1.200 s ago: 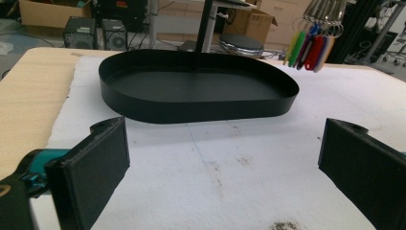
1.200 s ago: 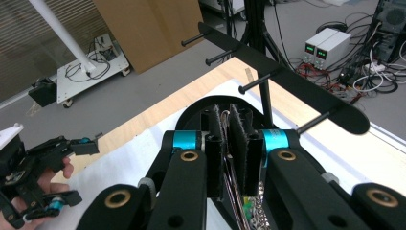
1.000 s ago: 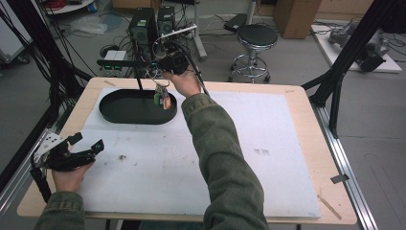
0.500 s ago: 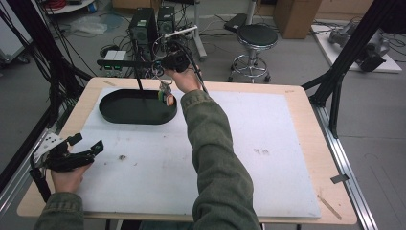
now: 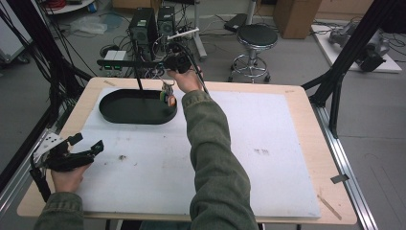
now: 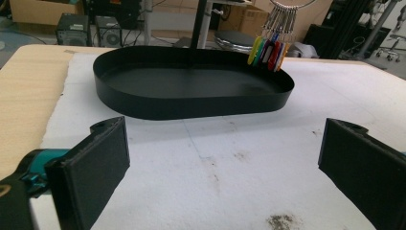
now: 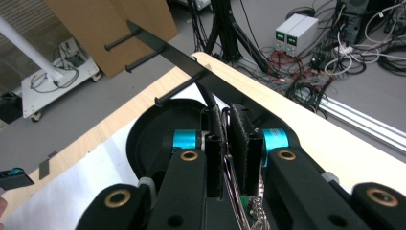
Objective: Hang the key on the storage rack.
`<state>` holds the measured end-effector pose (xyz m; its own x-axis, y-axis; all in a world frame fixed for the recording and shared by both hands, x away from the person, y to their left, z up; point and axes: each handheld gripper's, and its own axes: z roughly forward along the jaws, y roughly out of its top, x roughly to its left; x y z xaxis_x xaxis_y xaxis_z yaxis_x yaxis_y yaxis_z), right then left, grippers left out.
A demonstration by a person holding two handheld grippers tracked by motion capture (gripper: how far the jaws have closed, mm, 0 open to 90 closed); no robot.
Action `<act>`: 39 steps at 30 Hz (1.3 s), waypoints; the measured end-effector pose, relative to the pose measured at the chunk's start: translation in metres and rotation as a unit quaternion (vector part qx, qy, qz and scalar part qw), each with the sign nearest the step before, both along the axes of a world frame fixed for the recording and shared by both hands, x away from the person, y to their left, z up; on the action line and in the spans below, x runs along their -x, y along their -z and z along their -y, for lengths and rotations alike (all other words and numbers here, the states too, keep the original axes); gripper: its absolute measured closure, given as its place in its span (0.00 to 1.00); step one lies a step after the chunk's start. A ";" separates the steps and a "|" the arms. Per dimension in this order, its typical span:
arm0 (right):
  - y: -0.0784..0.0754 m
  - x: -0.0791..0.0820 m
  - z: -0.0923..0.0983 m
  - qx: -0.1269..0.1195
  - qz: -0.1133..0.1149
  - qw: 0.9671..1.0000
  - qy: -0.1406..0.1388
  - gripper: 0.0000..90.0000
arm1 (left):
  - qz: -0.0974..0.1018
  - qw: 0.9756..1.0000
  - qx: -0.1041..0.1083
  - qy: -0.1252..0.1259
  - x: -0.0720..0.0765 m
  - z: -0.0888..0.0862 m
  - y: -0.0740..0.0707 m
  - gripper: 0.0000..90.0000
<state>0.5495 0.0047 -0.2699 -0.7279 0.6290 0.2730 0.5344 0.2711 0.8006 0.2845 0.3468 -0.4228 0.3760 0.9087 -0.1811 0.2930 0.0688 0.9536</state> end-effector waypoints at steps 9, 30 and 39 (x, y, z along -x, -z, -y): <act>0.005 -0.001 0.003 0.016 0.001 1.000 0.009 0.94 | 0.003 1.000 -0.003 -0.002 0.000 0.001 0.000 0.04; -0.002 0.027 0.033 0.055 0.065 0.992 0.094 0.21 | 0.001 1.000 -0.004 -0.002 0.001 0.001 -0.001 0.04; 0.004 0.049 0.068 0.087 0.060 0.987 0.119 0.00 | 0.003 1.000 -0.002 -0.003 0.002 0.002 -0.001 0.04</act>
<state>0.5007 -0.0629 -0.2741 -0.5748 0.8156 0.0663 0.5031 0.2883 0.8147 0.2828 0.3448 -0.4213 0.3715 0.9117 -0.1756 0.2860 0.0676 0.9558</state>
